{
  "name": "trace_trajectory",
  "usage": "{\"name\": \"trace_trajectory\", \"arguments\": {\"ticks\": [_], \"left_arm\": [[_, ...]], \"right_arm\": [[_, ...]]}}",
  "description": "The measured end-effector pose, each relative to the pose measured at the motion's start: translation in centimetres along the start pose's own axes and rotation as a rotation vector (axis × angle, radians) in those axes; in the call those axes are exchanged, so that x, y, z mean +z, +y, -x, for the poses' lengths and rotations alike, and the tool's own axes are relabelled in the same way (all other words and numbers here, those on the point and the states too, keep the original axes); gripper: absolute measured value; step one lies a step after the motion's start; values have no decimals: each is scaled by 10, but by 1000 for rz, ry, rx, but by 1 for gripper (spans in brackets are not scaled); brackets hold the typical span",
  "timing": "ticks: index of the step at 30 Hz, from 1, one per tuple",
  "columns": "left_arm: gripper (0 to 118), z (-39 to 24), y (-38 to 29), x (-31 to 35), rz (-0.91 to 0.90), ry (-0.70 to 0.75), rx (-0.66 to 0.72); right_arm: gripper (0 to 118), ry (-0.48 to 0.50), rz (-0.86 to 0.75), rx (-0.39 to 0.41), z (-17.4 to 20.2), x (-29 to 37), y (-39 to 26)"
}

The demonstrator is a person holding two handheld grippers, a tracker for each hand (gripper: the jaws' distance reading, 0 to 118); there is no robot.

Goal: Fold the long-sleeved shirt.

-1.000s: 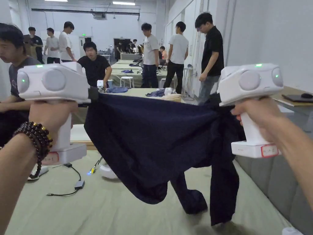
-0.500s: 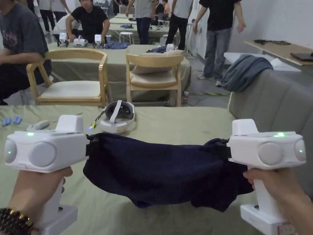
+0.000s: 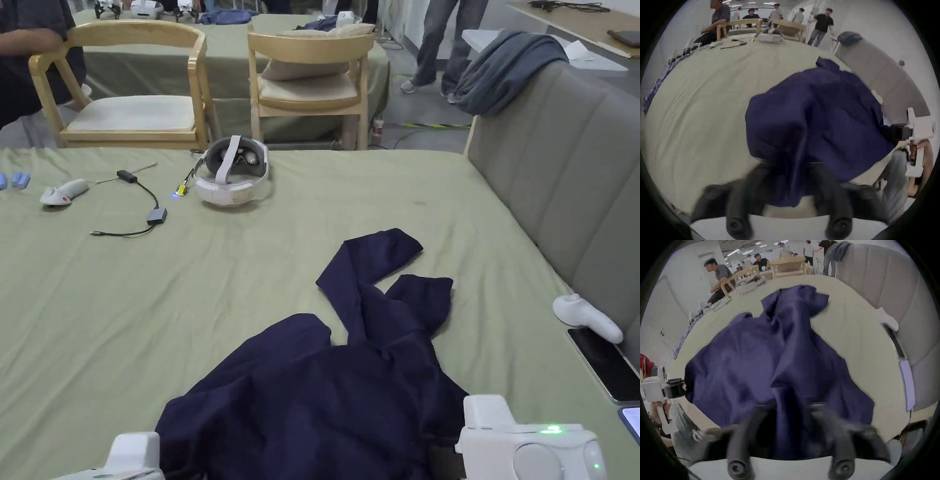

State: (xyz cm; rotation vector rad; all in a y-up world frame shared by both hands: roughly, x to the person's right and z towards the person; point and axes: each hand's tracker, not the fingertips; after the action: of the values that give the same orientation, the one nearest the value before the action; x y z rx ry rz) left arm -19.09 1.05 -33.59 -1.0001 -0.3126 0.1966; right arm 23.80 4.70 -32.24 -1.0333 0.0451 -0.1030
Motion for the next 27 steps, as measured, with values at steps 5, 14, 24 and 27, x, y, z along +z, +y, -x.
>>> {"name": "trace_trajectory", "arguments": {"ticks": [5, 14, 24, 27], "left_arm": [[92, -2, 17, 40, -131, -30, -31], [40, -23, 56, 40, -183, 43, -69], [79, 13, 90, -74, 50, 152, -66], [66, -6, 65, -92, 12, 259, -333]], "right_arm": [[106, 12, -220, -39, -7, 52, 19], [0, 24, -224, -81, -16, 60, 19], [0, 17, -171, -93, -24, 44, 6], [0, 6, -158, -96, -27, 41, 9]]}}
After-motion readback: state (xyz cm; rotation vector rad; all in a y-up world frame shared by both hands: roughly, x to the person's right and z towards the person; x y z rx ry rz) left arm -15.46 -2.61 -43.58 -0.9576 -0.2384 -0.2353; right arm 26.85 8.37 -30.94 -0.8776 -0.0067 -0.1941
